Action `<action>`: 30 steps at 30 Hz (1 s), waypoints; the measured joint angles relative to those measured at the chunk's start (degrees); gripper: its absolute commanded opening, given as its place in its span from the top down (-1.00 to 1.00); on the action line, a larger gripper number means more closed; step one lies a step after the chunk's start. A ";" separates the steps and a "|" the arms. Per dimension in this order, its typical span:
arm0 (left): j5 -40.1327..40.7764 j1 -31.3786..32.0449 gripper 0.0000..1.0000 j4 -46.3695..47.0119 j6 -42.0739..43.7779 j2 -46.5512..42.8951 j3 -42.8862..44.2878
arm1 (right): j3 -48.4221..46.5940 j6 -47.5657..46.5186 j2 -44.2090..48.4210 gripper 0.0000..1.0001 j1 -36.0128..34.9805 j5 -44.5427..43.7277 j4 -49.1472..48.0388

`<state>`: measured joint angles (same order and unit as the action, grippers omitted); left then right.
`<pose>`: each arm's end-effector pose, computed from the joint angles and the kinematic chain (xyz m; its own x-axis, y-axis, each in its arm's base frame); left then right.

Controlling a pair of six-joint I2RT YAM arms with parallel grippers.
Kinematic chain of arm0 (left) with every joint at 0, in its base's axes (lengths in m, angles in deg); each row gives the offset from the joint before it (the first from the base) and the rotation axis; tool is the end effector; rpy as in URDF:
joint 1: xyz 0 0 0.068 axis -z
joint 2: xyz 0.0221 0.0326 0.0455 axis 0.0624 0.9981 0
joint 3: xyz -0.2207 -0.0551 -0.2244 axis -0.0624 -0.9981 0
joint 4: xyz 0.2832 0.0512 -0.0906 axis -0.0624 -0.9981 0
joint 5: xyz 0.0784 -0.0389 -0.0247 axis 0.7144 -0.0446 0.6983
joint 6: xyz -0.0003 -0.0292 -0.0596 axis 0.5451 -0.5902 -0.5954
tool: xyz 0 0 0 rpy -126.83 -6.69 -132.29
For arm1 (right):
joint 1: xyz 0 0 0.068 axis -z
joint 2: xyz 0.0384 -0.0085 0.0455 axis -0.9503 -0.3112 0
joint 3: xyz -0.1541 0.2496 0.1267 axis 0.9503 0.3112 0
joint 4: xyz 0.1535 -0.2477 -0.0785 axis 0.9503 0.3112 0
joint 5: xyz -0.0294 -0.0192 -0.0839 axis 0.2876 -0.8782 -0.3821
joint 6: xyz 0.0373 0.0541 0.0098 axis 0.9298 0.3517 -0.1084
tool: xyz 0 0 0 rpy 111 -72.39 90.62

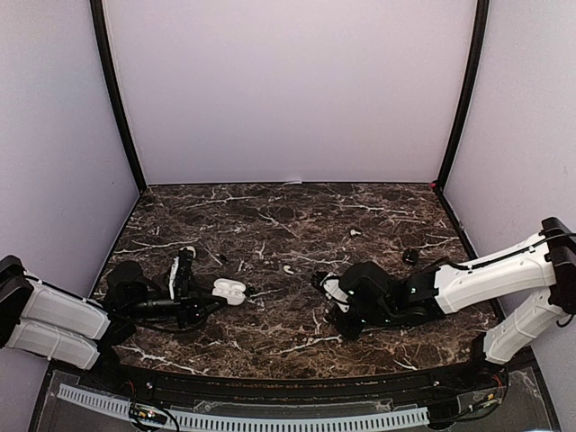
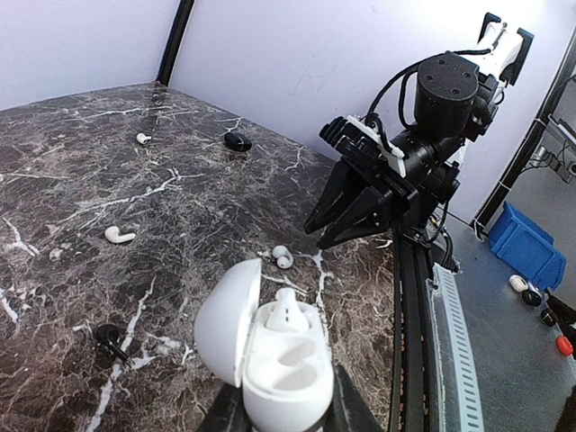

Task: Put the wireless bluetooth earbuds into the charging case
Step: Adjust the left earbud at the center of the board, then pick up the left earbud from the center of the board.

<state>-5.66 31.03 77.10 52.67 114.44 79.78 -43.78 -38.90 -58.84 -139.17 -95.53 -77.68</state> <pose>0.1442 -0.1400 0.1637 -0.3103 -0.0452 -0.9496 0.9100 0.2747 -0.3104 0.1318 0.2861 0.1777 -0.4648 -0.5851 -0.6645 -0.7689 0.6389 -0.0249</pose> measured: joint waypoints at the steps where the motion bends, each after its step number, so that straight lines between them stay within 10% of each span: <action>1: 0.00 0.00 1.00 -0.02 -0.11 -0.02 0.00 | -0.02 -0.39 0.00 0.44 0.24 -0.63 0.02; 14: 0.79 0.00 1.00 -1.44 -0.26 -3.32 -0.02 | -4.37 -5.60 -0.26 0.33 10.82 2.97 6.36; 30: 0.11 0.00 1.00 -1.03 -0.20 -2.71 -0.02 | 9.09 36.35 5.14 0.45 10.93 13.66 -1.73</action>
<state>-5.55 31.03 76.07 52.47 111.73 79.76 -34.68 -2.56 -53.71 -128.25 -81.87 -79.41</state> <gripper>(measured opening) 0.239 0.292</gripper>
